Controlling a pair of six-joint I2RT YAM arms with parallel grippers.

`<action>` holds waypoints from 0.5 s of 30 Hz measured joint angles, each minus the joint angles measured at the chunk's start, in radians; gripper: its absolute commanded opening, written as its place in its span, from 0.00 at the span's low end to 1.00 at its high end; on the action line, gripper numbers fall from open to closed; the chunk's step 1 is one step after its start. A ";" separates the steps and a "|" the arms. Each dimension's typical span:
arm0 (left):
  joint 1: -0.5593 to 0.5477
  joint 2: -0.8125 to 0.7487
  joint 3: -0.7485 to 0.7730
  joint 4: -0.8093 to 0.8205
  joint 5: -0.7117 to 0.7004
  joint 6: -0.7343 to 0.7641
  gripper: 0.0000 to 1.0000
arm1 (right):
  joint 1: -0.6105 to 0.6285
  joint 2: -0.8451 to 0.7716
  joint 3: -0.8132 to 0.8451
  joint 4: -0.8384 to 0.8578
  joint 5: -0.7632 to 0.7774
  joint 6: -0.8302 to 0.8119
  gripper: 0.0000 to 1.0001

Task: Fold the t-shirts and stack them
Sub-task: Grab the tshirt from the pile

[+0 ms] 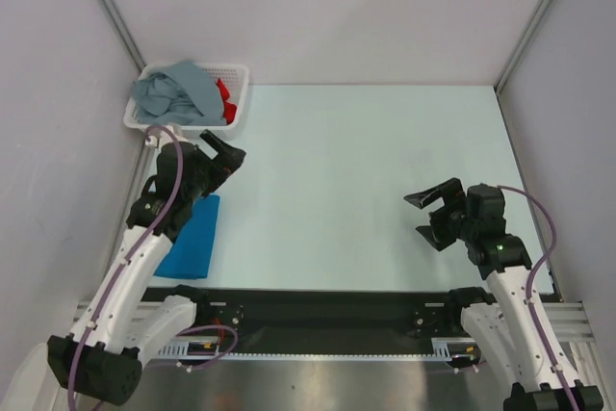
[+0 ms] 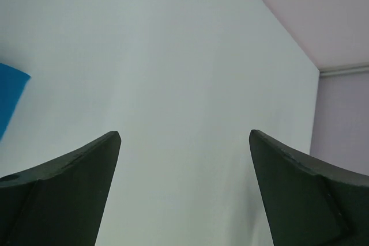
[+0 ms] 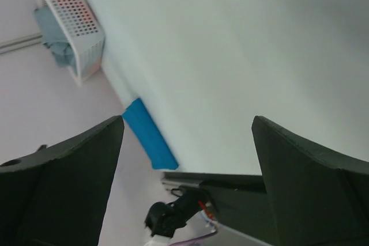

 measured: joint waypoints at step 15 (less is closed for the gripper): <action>0.348 0.642 0.469 0.141 -0.032 0.296 0.81 | -0.069 0.235 0.174 0.003 -0.040 -0.242 0.88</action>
